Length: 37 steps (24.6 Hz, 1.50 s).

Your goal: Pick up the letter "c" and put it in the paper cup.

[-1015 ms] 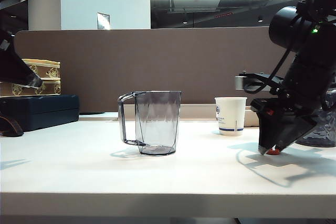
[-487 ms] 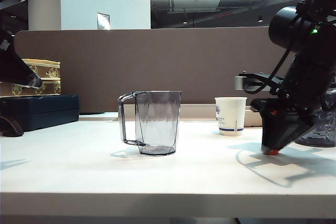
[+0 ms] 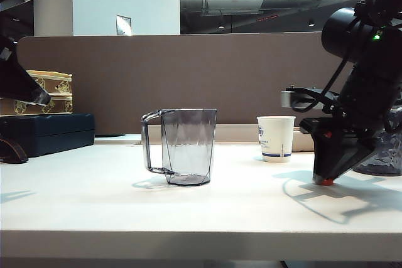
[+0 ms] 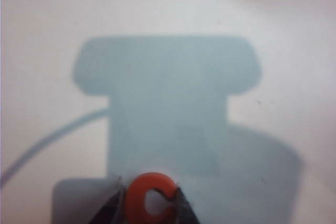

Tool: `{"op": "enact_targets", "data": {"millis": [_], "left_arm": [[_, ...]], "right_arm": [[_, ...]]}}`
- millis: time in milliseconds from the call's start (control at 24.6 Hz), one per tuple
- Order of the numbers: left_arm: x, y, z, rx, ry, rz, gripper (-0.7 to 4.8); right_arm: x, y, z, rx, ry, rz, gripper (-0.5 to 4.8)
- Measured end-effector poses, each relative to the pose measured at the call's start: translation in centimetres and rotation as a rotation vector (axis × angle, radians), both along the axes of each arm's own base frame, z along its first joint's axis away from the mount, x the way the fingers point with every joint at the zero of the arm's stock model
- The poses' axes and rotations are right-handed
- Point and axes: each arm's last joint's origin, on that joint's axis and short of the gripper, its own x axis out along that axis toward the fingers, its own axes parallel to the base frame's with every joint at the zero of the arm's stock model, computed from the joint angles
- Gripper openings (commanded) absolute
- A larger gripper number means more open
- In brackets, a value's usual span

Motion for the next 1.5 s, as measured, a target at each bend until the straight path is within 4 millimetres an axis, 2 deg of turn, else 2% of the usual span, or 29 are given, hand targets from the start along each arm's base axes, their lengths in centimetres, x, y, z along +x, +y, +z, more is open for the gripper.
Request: {"op": "enact_targets", "data": {"millis": [1299,1502], "left_arm": [[0.0,0.0,0.0,0.0,0.0,0.0,0.62],[0.0,0.0,0.0,0.0,0.0,0.0,0.61]], "right_arm": [[-0.1,0.0,0.4,0.005,-0.01,-0.003,0.89],[-0.5,-0.2,2.3,0.027,-0.071,-0.003,0.89]]}}
